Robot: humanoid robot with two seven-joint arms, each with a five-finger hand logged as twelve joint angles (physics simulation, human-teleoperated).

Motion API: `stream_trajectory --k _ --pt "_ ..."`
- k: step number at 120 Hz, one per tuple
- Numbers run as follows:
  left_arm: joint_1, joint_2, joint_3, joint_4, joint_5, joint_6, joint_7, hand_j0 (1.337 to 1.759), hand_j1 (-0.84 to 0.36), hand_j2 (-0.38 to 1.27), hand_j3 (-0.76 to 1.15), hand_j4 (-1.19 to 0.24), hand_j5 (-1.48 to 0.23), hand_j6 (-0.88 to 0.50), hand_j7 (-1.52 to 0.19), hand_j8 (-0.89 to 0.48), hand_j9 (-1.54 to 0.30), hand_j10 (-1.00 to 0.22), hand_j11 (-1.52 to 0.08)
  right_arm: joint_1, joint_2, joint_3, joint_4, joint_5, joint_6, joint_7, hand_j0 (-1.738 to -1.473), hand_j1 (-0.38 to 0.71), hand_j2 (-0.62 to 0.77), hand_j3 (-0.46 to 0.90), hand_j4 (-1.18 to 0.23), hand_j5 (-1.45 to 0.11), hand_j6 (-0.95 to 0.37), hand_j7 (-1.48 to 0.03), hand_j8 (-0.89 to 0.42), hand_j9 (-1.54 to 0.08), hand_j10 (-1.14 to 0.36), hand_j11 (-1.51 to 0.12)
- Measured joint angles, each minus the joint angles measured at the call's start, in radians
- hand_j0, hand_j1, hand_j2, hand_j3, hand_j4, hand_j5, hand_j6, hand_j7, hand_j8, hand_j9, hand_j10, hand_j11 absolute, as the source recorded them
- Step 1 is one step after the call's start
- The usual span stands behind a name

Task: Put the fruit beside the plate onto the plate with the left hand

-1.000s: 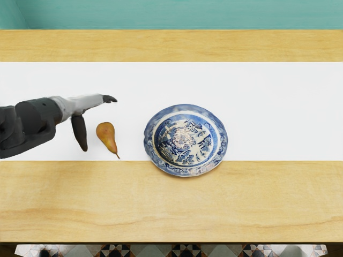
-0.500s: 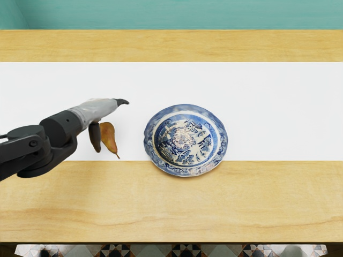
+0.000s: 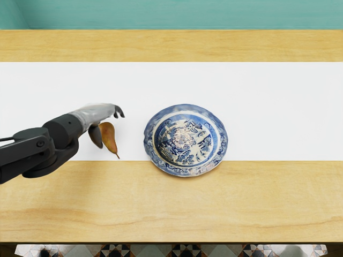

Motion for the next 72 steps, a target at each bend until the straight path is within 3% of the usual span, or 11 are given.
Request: stream_trajectory --k 33,48,72 --pt "0.013 0.001 0.002 0.001 -0.001 -0.001 0.000 1.658 -0.15 0.09 0.00 -0.42 -0.54 -0.42 -0.54 -0.42 -0.54 -0.42 -0.54 0.000 0.000 0.000 0.000 0.000 0.000 0.000 -1.658 -0.32 0.00 0.00 -0.02 -0.03 -0.02 -0.03 -0.02 -0.03 -0.02 -0.03" --pt "0.014 0.003 0.017 0.001 0.000 -0.002 0.000 1.658 -0.16 0.09 0.00 -0.44 -0.55 -0.44 -0.55 -0.35 -0.56 -0.43 -0.56 0.000 0.000 0.000 0.000 0.000 0.000 0.000 -1.658 -0.32 0.00 0.00 -0.02 -0.03 -0.02 -0.03 -0.02 -0.03 -0.02 -0.03" --pt "0.014 0.005 0.025 0.000 0.002 -0.001 0.000 1.658 -0.19 0.10 0.00 -0.48 -0.57 -0.46 -0.58 -0.38 -0.60 -0.47 -0.59 0.000 0.000 0.000 0.000 0.000 0.000 0.000 -1.658 -0.32 0.00 0.00 -0.02 -0.03 -0.02 -0.03 -0.02 -0.03 -0.02 -0.03"
